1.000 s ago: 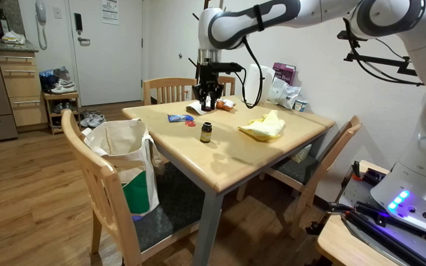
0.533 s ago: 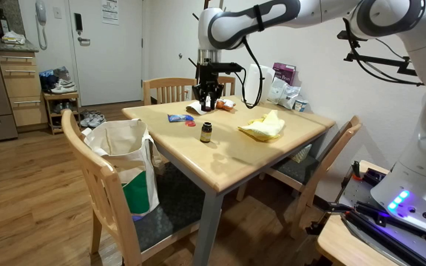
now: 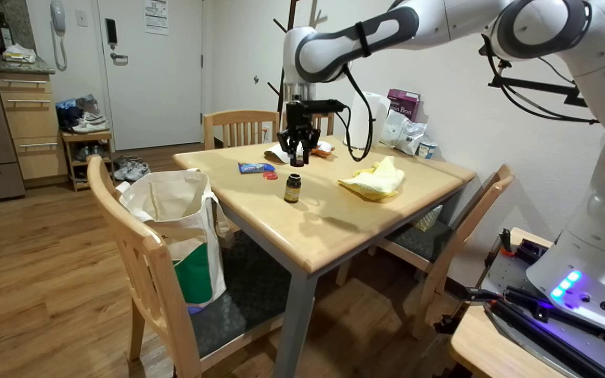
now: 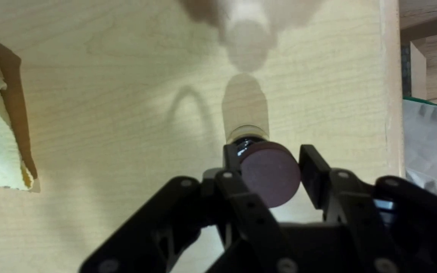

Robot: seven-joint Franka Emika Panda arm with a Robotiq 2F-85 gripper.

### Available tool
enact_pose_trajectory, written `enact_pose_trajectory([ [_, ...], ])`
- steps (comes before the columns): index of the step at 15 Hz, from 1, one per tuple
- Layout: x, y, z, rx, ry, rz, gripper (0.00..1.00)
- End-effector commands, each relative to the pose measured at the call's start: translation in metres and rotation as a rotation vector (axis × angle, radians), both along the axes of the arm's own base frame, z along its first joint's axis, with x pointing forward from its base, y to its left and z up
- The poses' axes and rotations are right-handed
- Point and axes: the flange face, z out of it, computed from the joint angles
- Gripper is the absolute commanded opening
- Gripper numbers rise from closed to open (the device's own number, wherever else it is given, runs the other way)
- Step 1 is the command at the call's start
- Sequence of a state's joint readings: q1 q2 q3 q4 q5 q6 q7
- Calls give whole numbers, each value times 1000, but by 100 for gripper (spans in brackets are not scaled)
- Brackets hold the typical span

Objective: Put the lid on the bottle

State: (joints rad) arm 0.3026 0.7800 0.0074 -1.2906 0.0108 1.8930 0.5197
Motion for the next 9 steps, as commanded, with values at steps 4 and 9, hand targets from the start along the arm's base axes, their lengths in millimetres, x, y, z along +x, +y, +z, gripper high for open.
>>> enact_pose_trajectory([
  [4,2,-4,-5,21,-12,-14,18],
  [9,-1,-5,-18,12,11,-22,18],
])
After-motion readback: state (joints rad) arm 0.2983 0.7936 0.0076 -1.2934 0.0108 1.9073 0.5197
